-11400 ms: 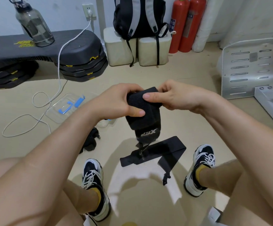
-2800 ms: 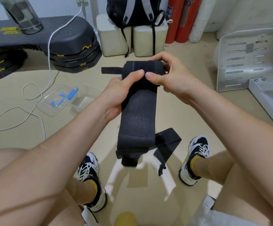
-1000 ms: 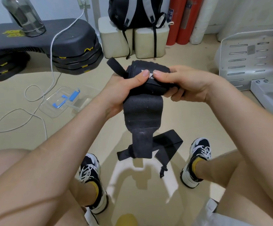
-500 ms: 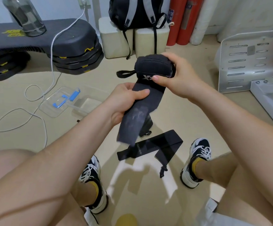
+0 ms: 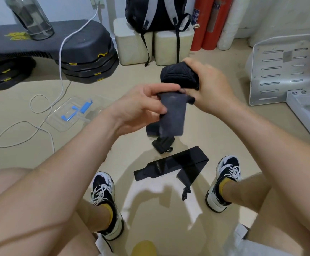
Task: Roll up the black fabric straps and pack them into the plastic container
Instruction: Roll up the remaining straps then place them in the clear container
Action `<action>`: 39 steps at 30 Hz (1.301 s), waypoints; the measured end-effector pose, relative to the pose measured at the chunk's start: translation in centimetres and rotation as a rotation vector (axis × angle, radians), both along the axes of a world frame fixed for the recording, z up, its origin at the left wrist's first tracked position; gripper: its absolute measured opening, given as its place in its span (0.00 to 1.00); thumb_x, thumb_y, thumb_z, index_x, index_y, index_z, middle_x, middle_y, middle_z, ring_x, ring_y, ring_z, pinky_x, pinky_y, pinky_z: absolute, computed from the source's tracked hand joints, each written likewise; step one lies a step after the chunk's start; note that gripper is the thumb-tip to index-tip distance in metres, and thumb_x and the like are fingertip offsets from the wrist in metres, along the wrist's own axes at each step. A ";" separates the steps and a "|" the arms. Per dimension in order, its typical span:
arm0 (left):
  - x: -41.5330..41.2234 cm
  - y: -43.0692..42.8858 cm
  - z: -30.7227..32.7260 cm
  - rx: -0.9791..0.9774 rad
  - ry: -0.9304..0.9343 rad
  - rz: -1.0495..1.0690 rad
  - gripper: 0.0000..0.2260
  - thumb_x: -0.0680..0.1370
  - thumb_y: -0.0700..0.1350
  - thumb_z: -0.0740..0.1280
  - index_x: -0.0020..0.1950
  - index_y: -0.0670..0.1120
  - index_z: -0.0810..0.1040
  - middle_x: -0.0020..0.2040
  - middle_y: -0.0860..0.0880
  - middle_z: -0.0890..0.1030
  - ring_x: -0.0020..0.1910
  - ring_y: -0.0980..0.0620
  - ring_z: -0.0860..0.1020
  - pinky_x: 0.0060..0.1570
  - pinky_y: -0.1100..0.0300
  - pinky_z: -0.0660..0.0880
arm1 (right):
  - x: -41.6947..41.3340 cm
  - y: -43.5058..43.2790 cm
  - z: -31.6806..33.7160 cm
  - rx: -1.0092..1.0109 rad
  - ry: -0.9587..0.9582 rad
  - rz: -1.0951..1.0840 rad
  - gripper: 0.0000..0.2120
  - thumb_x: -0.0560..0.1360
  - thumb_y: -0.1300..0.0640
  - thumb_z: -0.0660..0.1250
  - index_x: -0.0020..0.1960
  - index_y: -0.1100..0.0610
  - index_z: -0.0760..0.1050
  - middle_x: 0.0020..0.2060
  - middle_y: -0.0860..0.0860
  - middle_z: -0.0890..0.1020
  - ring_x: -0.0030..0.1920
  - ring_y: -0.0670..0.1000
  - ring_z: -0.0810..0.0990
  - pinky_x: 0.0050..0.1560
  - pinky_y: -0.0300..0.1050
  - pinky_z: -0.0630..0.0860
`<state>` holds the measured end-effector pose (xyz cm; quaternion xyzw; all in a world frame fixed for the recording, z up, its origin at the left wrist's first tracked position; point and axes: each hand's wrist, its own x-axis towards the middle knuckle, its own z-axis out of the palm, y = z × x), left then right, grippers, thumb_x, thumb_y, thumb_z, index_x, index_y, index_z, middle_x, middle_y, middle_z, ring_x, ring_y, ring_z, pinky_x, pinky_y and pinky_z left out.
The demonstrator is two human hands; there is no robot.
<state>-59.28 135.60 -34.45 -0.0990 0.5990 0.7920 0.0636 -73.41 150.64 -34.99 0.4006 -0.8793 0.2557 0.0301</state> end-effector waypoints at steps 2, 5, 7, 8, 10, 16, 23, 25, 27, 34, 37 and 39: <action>0.4 -0.8 0.0 0.123 0.040 -0.128 0.39 0.60 0.24 0.58 0.72 0.40 0.70 0.60 0.45 0.81 0.58 0.48 0.80 0.54 0.58 0.76 | -0.3 0.1 0.3 -0.018 -0.035 -0.008 0.29 0.73 0.50 0.72 0.71 0.47 0.66 0.55 0.57 0.79 0.56 0.62 0.77 0.54 0.57 0.77; 0.3 -0.3 0.0 -0.038 0.078 -0.075 0.33 0.65 0.23 0.59 0.69 0.41 0.73 0.60 0.45 0.81 0.61 0.46 0.79 0.50 0.61 0.77 | -0.5 0.3 0.6 -0.020 -0.089 -0.004 0.29 0.73 0.53 0.71 0.71 0.48 0.66 0.58 0.56 0.80 0.58 0.61 0.77 0.57 0.57 0.76; -0.1 0.5 0.2 -0.330 0.109 0.095 0.20 0.73 0.26 0.66 0.58 0.45 0.80 0.45 0.50 0.85 0.46 0.52 0.84 0.43 0.64 0.77 | -0.3 0.3 0.5 -0.017 -0.146 0.022 0.28 0.74 0.55 0.72 0.71 0.49 0.67 0.60 0.54 0.80 0.59 0.59 0.77 0.59 0.54 0.75; -0.2 0.7 0.5 -0.492 0.120 0.154 0.14 0.75 0.29 0.68 0.52 0.47 0.82 0.38 0.53 0.85 0.39 0.55 0.83 0.39 0.65 0.76 | -0.1 0.2 0.3 -0.002 -0.170 0.046 0.27 0.74 0.56 0.72 0.71 0.49 0.67 0.60 0.53 0.80 0.59 0.58 0.77 0.59 0.53 0.75; -0.4 0.2 0.4 -0.839 0.186 0.244 0.10 0.77 0.37 0.70 0.45 0.53 0.84 0.32 0.53 0.83 0.31 0.59 0.78 0.37 0.63 0.74 | 0.4 0.0 0.1 0.043 -0.200 0.101 0.26 0.74 0.61 0.69 0.70 0.49 0.67 0.59 0.52 0.80 0.58 0.57 0.77 0.58 0.54 0.76; -1.0 -1.1 0.2 -1.018 0.428 0.468 0.07 0.74 0.44 0.71 0.52 0.51 0.83 0.49 0.49 0.79 0.51 0.53 0.78 0.55 0.58 0.75 | 1.7 -0.6 0.5 0.103 -0.251 0.221 0.34 0.71 0.71 0.64 0.72 0.49 0.64 0.59 0.54 0.79 0.59 0.58 0.77 0.58 0.58 0.76; -1.4 -0.5 -0.7 -0.536 0.193 0.530 0.08 0.79 0.36 0.66 0.49 0.47 0.80 0.44 0.52 0.84 0.45 0.57 0.83 0.49 0.59 0.79 | 2.4 -0.6 0.6 0.111 -0.212 0.274 0.30 0.74 0.66 0.68 0.73 0.51 0.66 0.59 0.54 0.79 0.59 0.56 0.76 0.52 0.45 0.71; -1.5 -0.4 -1.1 -0.457 0.149 0.526 0.06 0.80 0.38 0.65 0.53 0.45 0.80 0.47 0.47 0.84 0.48 0.50 0.84 0.53 0.49 0.81 | 2.6 -0.4 0.6 0.085 -0.253 0.283 0.28 0.74 0.65 0.68 0.72 0.52 0.68 0.58 0.54 0.80 0.58 0.55 0.77 0.55 0.49 0.74; -1.4 -0.1 -1.3 -0.343 0.083 0.500 0.08 0.82 0.40 0.63 0.60 0.43 0.77 0.51 0.46 0.83 0.49 0.49 0.84 0.52 0.45 0.81 | 2.6 -0.3 0.8 0.062 -0.319 0.290 0.26 0.74 0.66 0.68 0.70 0.52 0.70 0.56 0.52 0.81 0.56 0.54 0.79 0.57 0.53 0.76; -1.1 -0.1 -0.7 -0.263 0.086 0.446 0.10 0.84 0.40 0.60 0.64 0.48 0.75 0.52 0.49 0.83 0.50 0.49 0.84 0.44 0.48 0.82 | 2.4 0.1 2.7 -0.151 -0.805 0.225 0.25 0.70 0.69 0.61 0.63 0.49 0.76 0.43 0.47 0.79 0.36 0.41 0.75 0.32 0.33 0.70; -0.9 0.0 -0.6 -0.376 0.150 0.476 0.10 0.83 0.39 0.61 0.62 0.46 0.76 0.55 0.45 0.83 0.52 0.48 0.83 0.52 0.46 0.81 | 2.6 0.2 3.0 -0.094 -0.798 0.236 0.15 0.77 0.52 0.67 0.64 0.50 0.76 0.38 0.45 0.76 0.29 0.40 0.69 0.28 0.34 0.61; -0.8 0.2 -0.6 -0.487 0.215 0.474 0.09 0.81 0.37 0.62 0.60 0.45 0.77 0.53 0.47 0.83 0.52 0.50 0.83 0.52 0.51 0.81 | 2.6 0.2 2.7 -0.014 -0.778 0.222 0.20 0.78 0.42 0.66 0.62 0.54 0.76 0.38 0.49 0.74 0.29 0.41 0.69 0.28 0.33 0.61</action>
